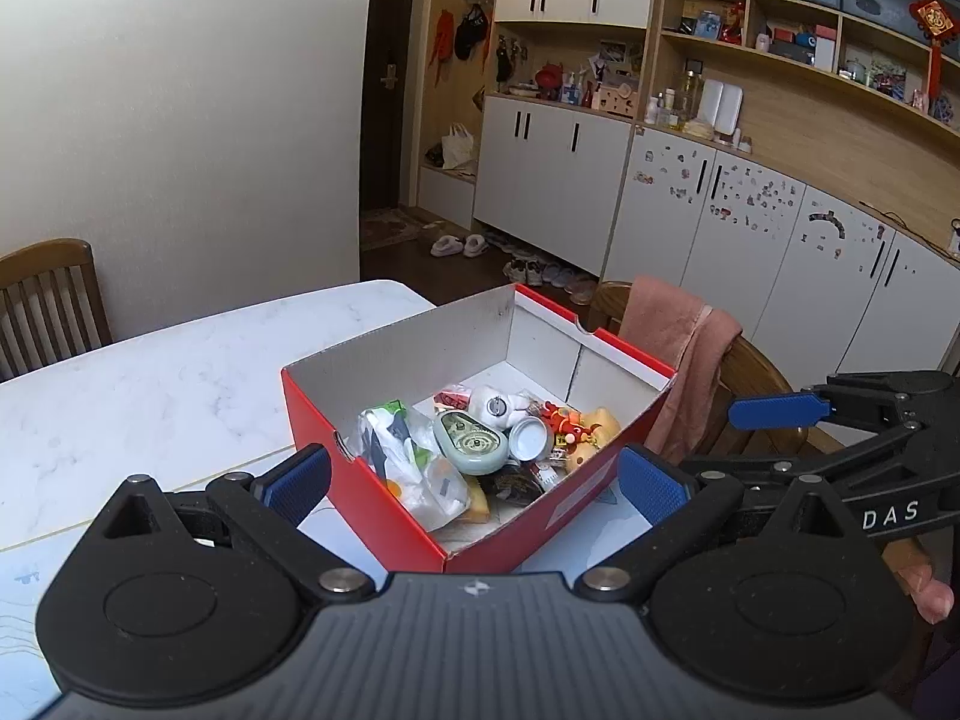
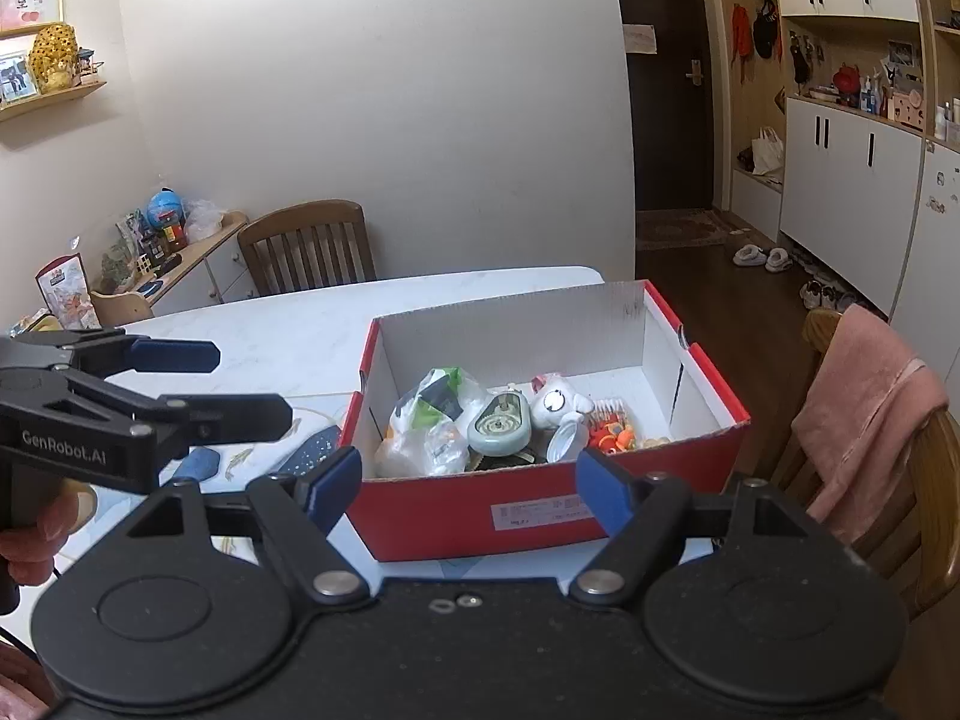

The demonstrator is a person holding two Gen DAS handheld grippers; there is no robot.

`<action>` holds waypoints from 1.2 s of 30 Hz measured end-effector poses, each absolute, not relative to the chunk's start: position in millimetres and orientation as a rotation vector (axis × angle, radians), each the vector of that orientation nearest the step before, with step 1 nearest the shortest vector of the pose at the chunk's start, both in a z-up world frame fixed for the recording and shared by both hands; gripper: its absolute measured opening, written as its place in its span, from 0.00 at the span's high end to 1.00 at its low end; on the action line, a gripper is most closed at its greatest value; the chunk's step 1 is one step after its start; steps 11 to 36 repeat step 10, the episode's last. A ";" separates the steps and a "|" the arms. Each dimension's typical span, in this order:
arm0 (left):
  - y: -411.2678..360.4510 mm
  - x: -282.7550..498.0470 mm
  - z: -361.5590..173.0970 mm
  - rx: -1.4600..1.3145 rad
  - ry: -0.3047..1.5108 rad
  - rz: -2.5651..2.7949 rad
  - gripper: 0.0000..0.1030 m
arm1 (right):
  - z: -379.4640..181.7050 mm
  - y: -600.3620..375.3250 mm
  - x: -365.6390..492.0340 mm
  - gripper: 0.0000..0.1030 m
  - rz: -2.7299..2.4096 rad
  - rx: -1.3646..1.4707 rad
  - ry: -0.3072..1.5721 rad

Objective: Organize objects

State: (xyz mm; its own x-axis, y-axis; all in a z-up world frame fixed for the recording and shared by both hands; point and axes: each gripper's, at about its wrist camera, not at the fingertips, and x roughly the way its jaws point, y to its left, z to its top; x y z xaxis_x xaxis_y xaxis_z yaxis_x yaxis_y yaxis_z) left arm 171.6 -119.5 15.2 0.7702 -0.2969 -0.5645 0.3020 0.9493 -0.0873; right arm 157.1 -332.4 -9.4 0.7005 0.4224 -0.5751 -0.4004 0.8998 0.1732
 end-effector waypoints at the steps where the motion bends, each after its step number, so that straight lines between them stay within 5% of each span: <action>1: -119.4 171.4 15.3 0.007 0.610 -0.324 0.01 | -9.6 -332.2 156.7 0.24 0.458 0.036 0.651; 36: -115.4 173.0 14.0 0.008 0.617 -0.322 0.01 | -12.3 -333.5 157.7 0.24 0.448 0.037 0.666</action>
